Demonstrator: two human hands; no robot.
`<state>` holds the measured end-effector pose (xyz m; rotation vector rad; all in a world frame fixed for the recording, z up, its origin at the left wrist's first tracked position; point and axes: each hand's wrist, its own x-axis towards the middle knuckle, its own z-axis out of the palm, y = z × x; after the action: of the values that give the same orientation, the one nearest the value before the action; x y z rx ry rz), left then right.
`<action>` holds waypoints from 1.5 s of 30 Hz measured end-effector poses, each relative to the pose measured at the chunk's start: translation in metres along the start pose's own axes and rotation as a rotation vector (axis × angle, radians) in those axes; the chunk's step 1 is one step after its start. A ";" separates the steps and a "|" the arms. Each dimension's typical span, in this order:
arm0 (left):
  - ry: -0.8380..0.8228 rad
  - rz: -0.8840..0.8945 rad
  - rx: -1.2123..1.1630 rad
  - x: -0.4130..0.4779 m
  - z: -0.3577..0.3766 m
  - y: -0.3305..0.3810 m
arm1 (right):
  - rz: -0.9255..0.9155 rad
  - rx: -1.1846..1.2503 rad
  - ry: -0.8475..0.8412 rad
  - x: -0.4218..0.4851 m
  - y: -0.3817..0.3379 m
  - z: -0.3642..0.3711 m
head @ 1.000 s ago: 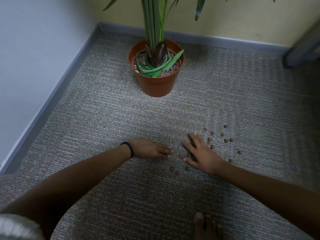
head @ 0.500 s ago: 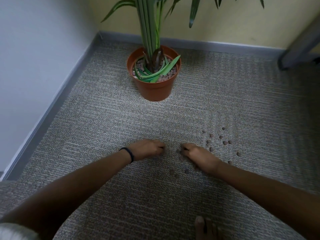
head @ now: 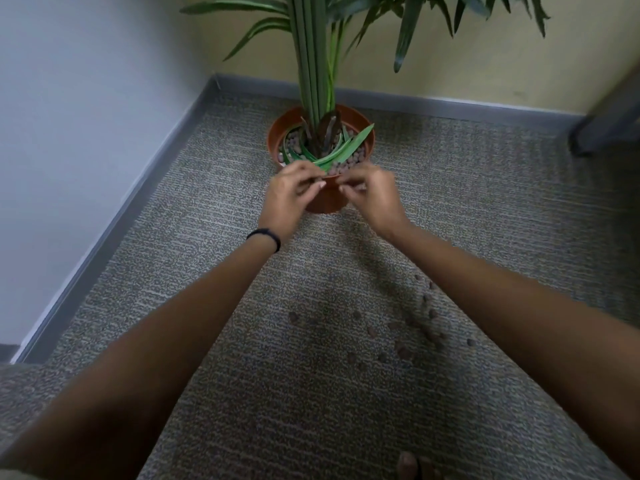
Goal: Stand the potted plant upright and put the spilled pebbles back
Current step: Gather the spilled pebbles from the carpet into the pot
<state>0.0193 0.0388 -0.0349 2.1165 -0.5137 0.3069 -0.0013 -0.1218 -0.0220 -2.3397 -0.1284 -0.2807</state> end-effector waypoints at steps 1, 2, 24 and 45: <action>0.043 -0.011 -0.011 0.007 -0.001 0.000 | 0.030 0.027 0.039 0.012 -0.005 0.000; 0.084 -0.019 -0.007 0.012 -0.002 0.000 | 0.060 0.047 0.068 0.022 -0.009 -0.001; -0.076 0.003 0.171 -0.003 -0.003 0.011 | -0.022 -0.232 -0.229 0.013 0.013 -0.061; -0.863 0.328 0.510 -0.165 -0.013 -0.051 | 0.600 -0.507 -0.236 -0.222 0.132 -0.036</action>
<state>-0.1030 0.1152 -0.1313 2.6046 -1.4092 -0.3716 -0.1990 -0.2426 -0.1410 -2.7638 0.5883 0.2963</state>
